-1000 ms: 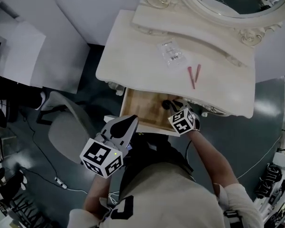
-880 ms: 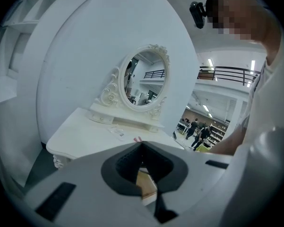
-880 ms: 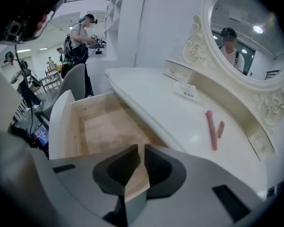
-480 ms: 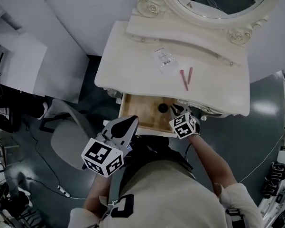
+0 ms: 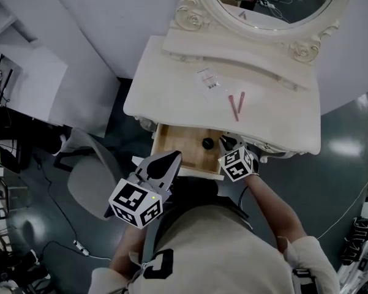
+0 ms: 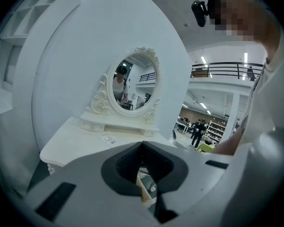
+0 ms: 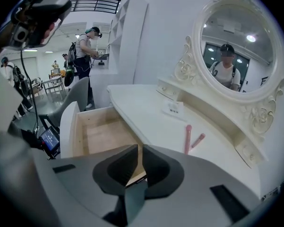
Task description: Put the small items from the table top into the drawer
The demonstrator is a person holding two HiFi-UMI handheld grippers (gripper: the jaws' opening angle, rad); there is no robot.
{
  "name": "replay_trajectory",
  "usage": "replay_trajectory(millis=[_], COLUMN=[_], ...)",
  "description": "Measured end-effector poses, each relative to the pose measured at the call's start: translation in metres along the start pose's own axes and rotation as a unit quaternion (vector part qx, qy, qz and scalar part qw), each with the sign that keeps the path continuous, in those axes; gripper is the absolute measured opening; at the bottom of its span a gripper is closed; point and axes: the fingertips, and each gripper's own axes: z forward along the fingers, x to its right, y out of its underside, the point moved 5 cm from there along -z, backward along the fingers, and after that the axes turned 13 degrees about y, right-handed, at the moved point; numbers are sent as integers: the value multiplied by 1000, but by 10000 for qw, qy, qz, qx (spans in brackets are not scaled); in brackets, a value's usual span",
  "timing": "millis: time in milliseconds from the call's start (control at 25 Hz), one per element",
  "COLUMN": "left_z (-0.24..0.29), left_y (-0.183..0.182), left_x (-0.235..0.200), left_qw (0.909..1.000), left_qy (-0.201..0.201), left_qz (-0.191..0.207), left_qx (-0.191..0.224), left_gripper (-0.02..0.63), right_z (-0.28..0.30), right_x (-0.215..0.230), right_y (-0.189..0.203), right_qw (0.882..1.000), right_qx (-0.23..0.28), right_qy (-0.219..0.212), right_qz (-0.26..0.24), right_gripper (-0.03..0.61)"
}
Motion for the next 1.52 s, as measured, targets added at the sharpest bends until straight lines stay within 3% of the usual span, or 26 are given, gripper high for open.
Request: replay_trajectory(millis=[320,480,1000,1520], left_z=[5,2,-37,-46], left_y=[-4,-11,-9,-13], left_x=[14,7,-18,-48], left_qw=[9999,9996,9992,9983], left_qy=[-95,-118,-115,546], left_qz=[83,191,16,47], left_qx=[97,175,387,207], left_gripper=[55,55,55,55], right_z=[-11,-15,-23,-17], right_x=[14,19,-17,-23], right_y=[-9,-24,-70,-94], right_qw=[9997,9991,9983,9984], right_qx=[226,289,389,305], right_qy=[-24,-94,-318,160], right_qz=[-126,296,286,452], right_gripper=[32,32,32,32])
